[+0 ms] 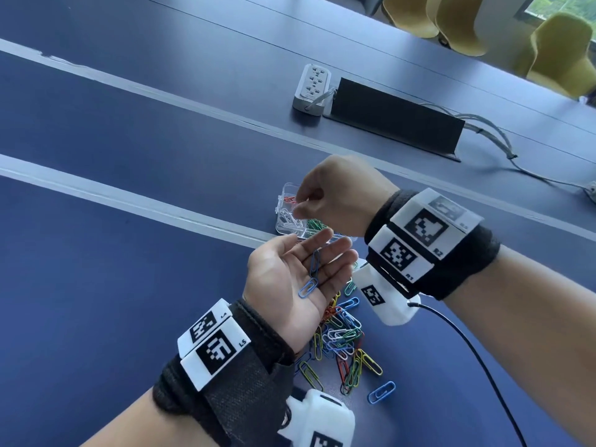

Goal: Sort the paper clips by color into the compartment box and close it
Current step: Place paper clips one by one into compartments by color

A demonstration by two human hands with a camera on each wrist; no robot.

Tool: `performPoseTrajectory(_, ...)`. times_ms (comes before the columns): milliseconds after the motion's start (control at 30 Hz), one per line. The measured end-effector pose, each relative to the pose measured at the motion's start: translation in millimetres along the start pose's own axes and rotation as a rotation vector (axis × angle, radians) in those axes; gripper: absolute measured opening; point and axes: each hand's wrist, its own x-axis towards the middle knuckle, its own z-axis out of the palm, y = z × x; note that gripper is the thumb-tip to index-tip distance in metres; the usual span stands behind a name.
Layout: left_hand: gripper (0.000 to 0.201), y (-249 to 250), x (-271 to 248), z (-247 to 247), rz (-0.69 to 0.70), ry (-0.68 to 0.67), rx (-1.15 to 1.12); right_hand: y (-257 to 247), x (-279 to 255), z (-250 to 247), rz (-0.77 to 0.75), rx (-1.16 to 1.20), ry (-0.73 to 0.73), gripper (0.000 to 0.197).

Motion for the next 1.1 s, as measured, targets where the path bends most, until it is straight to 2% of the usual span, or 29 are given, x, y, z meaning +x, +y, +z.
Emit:
performPoseTrajectory(133, 0.041, 0, -1, 0, -0.022, -0.012, -0.012, 5, -7, -6, -0.051, 0.009, 0.039, 0.016)
performPoseTrajectory(233, 0.041, 0, -3, 1, -0.023, -0.016, -0.020, 7, -19, -11, -0.158, 0.025, 0.087, 0.013)
performPoseTrajectory(300, 0.041, 1, -3, 2, -0.007, -0.011, -0.031, 7, -29, -14, -0.252, 0.032, 0.036, 0.013)
performPoseTrajectory(400, 0.044, 3, -3, 2, 0.013, -0.029, -0.053, 5, -44, -18, -0.352, -0.034, -0.140, 0.016)
performPoseTrajectory(467, 0.049, 4, -3, 2, 0.011, -0.036, -0.073, 6, -52, -16, -0.365, -0.154, -0.228, 0.026)
performPoseTrajectory(567, 0.053, 4, -5, 2, 0.000, -0.040, -0.071, 8, -57, -8, -0.389, -0.229, -0.212, 0.026)
performPoseTrajectory(733, 0.057, 4, -6, 4, 0.008, -0.039, -0.038, 16, -58, -14, -0.409, -0.023, -0.058, 0.016)
performPoseTrajectory(800, 0.059, 6, -6, 4, 0.017, -0.032, -0.006, 15, -61, -15, -0.432, 0.051, -0.122, 0.014)
performPoseTrajectory(900, 0.063, 5, -7, 4, 0.018, -0.046, 0.016, 10, -66, -3, -0.487, -0.037, -0.208, 0.017)
performPoseTrajectory(1033, 0.062, 2, -6, 5, 0.016, -0.067, -0.071, 13, -68, 5, -0.473, 0.010, -0.154, 0.016)
performPoseTrajectory(1100, 0.063, 2, -7, 4, -0.004, -0.127, -0.120, 13, -67, 4, -0.455, 0.035, -0.165, 0.015)
